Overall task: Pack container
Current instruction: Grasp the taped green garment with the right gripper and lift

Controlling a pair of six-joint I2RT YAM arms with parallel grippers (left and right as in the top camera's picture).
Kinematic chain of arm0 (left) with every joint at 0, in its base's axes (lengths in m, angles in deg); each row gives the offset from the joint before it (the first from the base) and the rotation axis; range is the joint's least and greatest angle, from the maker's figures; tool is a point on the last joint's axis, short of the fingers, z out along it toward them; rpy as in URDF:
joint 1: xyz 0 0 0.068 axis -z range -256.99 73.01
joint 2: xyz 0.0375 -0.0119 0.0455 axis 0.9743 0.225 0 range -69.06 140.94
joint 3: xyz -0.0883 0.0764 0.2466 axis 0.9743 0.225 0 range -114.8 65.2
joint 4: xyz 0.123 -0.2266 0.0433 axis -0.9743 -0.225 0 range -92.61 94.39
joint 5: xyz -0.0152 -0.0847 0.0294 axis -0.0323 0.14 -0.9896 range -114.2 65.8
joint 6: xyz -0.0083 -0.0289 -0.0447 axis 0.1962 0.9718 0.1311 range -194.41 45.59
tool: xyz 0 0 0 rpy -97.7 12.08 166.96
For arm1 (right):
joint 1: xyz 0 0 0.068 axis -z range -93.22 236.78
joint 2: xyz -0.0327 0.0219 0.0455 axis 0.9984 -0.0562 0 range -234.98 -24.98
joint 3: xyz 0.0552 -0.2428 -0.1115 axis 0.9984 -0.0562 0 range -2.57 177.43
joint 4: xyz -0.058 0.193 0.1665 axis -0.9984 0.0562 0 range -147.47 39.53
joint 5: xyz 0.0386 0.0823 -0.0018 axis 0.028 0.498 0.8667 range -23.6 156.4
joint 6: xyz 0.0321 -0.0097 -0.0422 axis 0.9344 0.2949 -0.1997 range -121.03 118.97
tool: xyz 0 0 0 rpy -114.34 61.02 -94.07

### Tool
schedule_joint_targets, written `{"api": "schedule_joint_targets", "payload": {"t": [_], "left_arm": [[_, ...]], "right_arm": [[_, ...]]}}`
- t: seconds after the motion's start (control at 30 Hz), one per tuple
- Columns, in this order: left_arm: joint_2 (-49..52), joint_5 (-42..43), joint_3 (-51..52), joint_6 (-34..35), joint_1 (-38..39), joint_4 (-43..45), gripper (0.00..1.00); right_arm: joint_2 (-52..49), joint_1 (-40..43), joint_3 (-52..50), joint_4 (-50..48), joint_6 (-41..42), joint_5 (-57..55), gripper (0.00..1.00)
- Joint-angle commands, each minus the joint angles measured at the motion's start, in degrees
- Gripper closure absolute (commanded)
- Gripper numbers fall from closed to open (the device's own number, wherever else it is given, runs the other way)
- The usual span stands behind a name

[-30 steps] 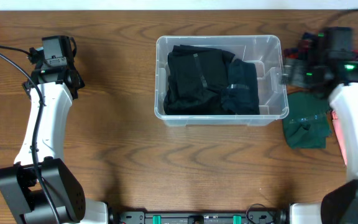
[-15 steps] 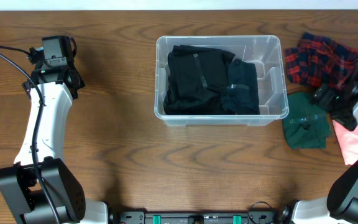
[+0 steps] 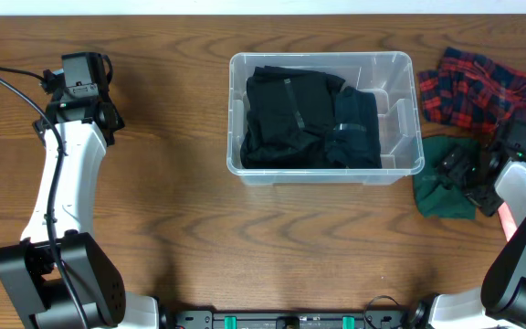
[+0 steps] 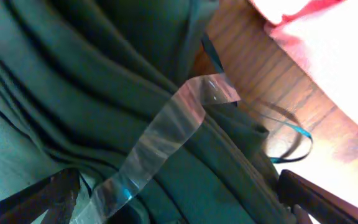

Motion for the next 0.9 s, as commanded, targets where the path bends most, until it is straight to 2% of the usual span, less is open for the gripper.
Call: {"api": "schedule_joint_targets", "payload": {"t": [0.0,0.37,0.47,0.63,0.8,0.87], "left_arm": [[-0.74,-0.92,-0.79,-0.57,-0.22,-0.22,0.02],[-0.74,-0.92,-0.79,-0.57,-0.22,-0.20,0.02],[-0.74,-0.92,-0.79,-0.57,-0.22,-0.22,0.02],[-0.74,-0.92,-0.79,-0.57,-0.22,-0.22,0.02],[-0.74,-0.92,-0.79,-0.57,-0.22,-0.22,0.02],[-0.74,-0.92,-0.79,-0.57,-0.22,-0.20,0.02]], "right_arm": [[-0.35,0.00,-2.47,-1.79,2.56,0.66,0.01],[-0.35,0.00,-3.89,-2.67,2.51,0.70,0.01],[-0.35,0.00,-3.89,-2.67,2.47,1.44,0.12],[-0.35,0.00,-3.89,-2.78,1.29,3.26,0.20],[-0.35,0.00,-3.89,-2.62,0.52,3.43,0.50],[-0.33,0.00,-3.87,-2.58,0.26,3.45,0.56]]}}
